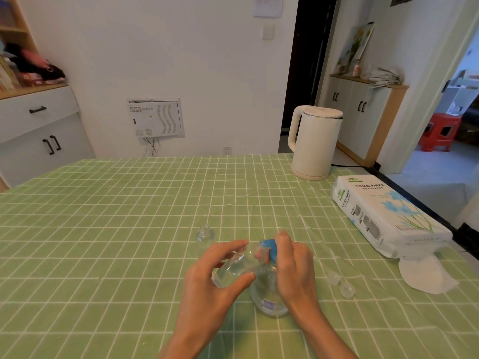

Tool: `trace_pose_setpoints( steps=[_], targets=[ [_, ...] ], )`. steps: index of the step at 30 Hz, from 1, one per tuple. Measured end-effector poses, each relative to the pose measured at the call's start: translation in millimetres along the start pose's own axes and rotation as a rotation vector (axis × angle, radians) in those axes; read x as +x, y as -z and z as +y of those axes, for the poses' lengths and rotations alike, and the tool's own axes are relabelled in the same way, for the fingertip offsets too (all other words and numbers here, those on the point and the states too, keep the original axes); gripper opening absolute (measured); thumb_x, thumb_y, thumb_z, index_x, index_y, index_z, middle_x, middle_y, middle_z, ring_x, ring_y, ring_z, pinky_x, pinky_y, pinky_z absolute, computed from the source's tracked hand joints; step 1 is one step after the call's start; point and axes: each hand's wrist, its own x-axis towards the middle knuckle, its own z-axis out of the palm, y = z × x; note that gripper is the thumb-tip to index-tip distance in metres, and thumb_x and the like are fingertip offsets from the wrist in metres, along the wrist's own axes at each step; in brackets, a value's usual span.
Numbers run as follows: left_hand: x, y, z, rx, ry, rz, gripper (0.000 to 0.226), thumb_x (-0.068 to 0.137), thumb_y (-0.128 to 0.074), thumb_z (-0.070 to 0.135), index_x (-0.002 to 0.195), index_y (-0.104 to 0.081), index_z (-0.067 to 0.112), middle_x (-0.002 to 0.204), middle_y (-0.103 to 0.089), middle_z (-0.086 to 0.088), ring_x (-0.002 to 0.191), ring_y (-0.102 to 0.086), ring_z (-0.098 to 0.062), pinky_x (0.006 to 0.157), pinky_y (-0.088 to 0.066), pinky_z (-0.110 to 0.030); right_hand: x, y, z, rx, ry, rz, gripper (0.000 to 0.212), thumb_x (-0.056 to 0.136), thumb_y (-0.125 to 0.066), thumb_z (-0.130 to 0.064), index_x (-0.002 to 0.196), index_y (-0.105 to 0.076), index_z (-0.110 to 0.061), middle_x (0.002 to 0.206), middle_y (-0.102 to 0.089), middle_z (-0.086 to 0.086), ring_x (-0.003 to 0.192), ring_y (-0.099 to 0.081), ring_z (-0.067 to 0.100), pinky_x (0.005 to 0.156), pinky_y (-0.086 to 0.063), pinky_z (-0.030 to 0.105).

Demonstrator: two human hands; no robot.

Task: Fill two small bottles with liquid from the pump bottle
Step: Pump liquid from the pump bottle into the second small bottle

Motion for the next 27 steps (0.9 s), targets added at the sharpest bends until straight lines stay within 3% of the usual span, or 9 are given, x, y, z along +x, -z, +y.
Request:
trace_pose_setpoints(
  steps=[2,5,8,13,16,18,22,25,27],
  targets=[
    [1,0,1,-0.01,-0.003,0.004,0.053,0.075,-0.091,0.015,0.118,-0.072,0.04,0.115,-0.075,0.019,0.109,-0.069,-0.009,0.09,-0.049,-0.014,0,0,2,0.0,-0.011,-0.003,0.085,0.088,-0.025,-0.071,0.063,-0.077,-0.008,0.069,-0.08,-0.003,0.074,-0.076,0.024,0.086,-0.06,0.049],
    [1,0,3,-0.017,-0.008,0.008,0.054,0.075,-0.091,0.013,0.117,-0.072,0.041,0.114,-0.074,0.019,0.109,-0.068,-0.008,0.091,-0.049,-0.013,1,0,3,-0.02,-0.011,0.008,0.092,0.089,-0.022,-0.077,0.065,-0.077,-0.008,0.068,-0.078,0.01,0.072,-0.074,0.031,0.084,-0.059,0.052],
    [1,0,3,-0.016,-0.011,0.008,0.054,0.075,-0.091,0.012,0.117,-0.073,0.04,0.114,-0.074,0.02,0.108,-0.068,-0.008,0.09,-0.049,-0.013,1,0,0,-0.019,-0.013,0.011,0.091,0.088,-0.022,-0.077,0.064,-0.078,-0.009,0.068,-0.078,0.008,0.072,-0.075,0.031,0.084,-0.059,0.052],
    [2,1,2,-0.012,-0.024,0.004,0.052,0.075,-0.091,0.016,0.117,-0.072,0.042,0.114,-0.074,0.02,0.108,-0.068,-0.008,0.09,-0.048,-0.011,0,1,-6,-0.006,0.014,0.019,0.067,0.086,-0.028,-0.065,0.046,-0.062,-0.023,0.049,-0.065,-0.006,0.051,-0.055,0.016,0.064,-0.05,0.045],
    [1,1,0,-0.002,-0.026,0.004,0.054,0.076,-0.091,0.015,0.117,-0.071,0.045,0.114,-0.074,0.019,0.109,-0.068,-0.008,0.09,-0.046,-0.009,0,1,-10,-0.035,0.025,0.025,0.06,0.078,-0.031,-0.058,0.047,-0.05,-0.011,0.048,-0.055,0.008,0.05,-0.042,0.024,0.058,-0.043,0.053],
    [0,1,-1,0.013,-0.023,0.001,0.058,0.075,-0.091,0.012,0.118,-0.071,0.046,0.114,-0.074,0.02,0.109,-0.067,-0.007,0.09,-0.046,-0.009,-1,3,-10,-0.038,0.035,0.032,0.055,0.078,-0.031,-0.057,0.046,-0.047,-0.015,0.047,-0.053,0.004,0.049,-0.042,0.027,0.056,-0.042,0.048],
    [0,0,-2,0.013,-0.027,0.006,0.057,0.075,-0.092,0.013,0.118,-0.071,0.045,0.115,-0.074,0.02,0.109,-0.068,-0.008,0.091,-0.048,-0.011,0,1,-2,-0.014,0.009,-0.009,0.079,0.083,-0.029,-0.063,0.061,-0.06,0.007,0.061,-0.064,0.024,0.057,-0.056,0.035,0.07,-0.055,0.058],
    [1,0,-1,-0.009,-0.019,0.007,0.057,0.075,-0.092,0.014,0.118,-0.071,0.045,0.115,-0.074,0.019,0.109,-0.069,-0.008,0.091,-0.049,-0.013,2,0,4,-0.008,-0.022,-0.001,0.089,0.086,-0.024,-0.074,0.062,-0.074,-0.004,0.066,-0.074,0.015,0.069,-0.072,0.032,0.082,-0.059,0.053],
    [1,0,1,-0.009,-0.025,0.008,0.057,0.075,-0.092,0.014,0.118,-0.071,0.045,0.115,-0.074,0.02,0.108,-0.069,-0.007,0.09,-0.048,-0.012,2,0,5,-0.005,-0.026,0.015,0.091,0.087,-0.023,-0.077,0.061,-0.074,-0.007,0.069,-0.076,0.016,0.074,-0.074,0.036,0.086,-0.059,0.053]
  ],
)
